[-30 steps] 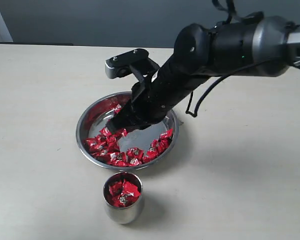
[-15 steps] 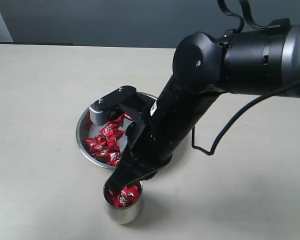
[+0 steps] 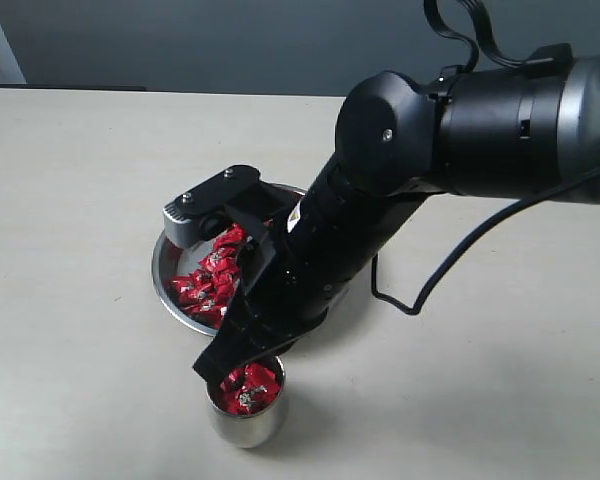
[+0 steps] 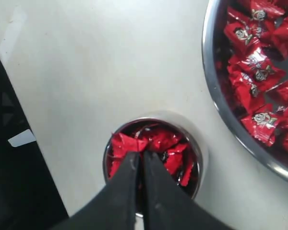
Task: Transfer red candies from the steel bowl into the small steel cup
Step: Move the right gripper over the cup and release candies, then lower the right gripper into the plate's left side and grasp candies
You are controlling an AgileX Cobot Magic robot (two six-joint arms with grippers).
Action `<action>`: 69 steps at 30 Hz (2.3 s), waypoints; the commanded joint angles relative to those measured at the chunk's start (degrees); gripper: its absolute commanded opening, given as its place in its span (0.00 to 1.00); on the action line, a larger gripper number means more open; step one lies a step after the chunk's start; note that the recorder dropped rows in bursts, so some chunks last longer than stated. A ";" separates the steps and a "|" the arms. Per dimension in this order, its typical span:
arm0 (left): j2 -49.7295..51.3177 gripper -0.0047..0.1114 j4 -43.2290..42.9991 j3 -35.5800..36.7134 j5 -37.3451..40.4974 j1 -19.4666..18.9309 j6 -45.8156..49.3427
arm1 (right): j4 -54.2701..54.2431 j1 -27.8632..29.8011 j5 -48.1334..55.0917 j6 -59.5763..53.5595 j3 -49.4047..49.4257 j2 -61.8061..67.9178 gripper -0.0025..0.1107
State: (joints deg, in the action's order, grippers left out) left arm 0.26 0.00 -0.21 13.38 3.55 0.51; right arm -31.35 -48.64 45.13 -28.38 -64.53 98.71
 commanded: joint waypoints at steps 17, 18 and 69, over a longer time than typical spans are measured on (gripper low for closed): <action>-0.26 0.04 0.31 0.21 -0.14 0.04 0.01 | 0.97 -0.07 2.70 -0.51 0.22 3.21 0.33; -0.26 0.04 0.31 0.21 -0.14 0.04 0.01 | 0.97 -0.07 2.34 -0.51 0.22 3.10 0.33; -0.26 0.04 0.31 0.21 -0.14 0.04 0.01 | -0.39 4.51 -25.07 2.96 -7.34 21.06 0.32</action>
State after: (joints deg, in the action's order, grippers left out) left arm 0.26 0.00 -0.21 13.38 3.55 0.51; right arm -31.45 -44.23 20.44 -25.52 -71.54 119.95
